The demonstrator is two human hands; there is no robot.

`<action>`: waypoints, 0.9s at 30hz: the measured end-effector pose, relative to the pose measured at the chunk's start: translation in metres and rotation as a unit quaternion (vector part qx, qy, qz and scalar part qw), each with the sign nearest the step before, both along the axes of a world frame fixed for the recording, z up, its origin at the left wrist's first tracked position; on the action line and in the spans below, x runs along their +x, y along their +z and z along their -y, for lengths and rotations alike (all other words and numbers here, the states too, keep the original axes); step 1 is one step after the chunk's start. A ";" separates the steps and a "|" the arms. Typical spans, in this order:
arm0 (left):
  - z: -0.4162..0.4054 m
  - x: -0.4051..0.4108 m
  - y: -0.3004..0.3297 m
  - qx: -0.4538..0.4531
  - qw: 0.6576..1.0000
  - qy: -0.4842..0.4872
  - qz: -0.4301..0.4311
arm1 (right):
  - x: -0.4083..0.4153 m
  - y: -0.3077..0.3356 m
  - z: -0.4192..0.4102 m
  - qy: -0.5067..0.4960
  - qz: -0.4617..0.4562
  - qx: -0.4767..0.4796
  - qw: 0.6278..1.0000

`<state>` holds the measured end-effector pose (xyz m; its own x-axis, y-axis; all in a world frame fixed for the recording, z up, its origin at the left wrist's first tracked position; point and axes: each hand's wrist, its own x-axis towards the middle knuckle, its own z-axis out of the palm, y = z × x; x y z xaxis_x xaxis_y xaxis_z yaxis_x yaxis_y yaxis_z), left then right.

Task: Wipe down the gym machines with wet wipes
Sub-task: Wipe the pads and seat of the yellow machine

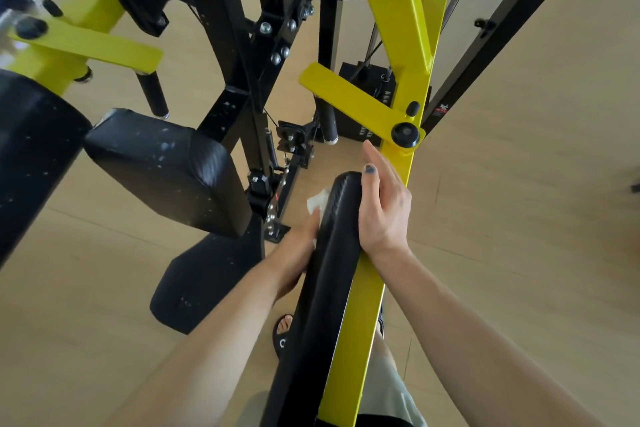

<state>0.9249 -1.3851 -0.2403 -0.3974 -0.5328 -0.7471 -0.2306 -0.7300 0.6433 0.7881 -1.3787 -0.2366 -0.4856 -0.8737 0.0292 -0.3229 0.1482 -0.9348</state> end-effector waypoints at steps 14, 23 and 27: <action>-0.060 0.031 -0.001 -0.140 0.990 -0.022 0.013 | 0.065 0.022 -0.068 -0.057 0.068 0.099 0.991; -0.112 0.064 -0.004 -0.125 0.991 -0.031 0.034 | 0.068 0.019 -0.065 -0.058 0.004 0.116 0.992; -0.179 0.093 0.014 -0.137 0.990 0.021 0.020 | 0.070 0.021 -0.067 -0.053 0.003 0.125 0.991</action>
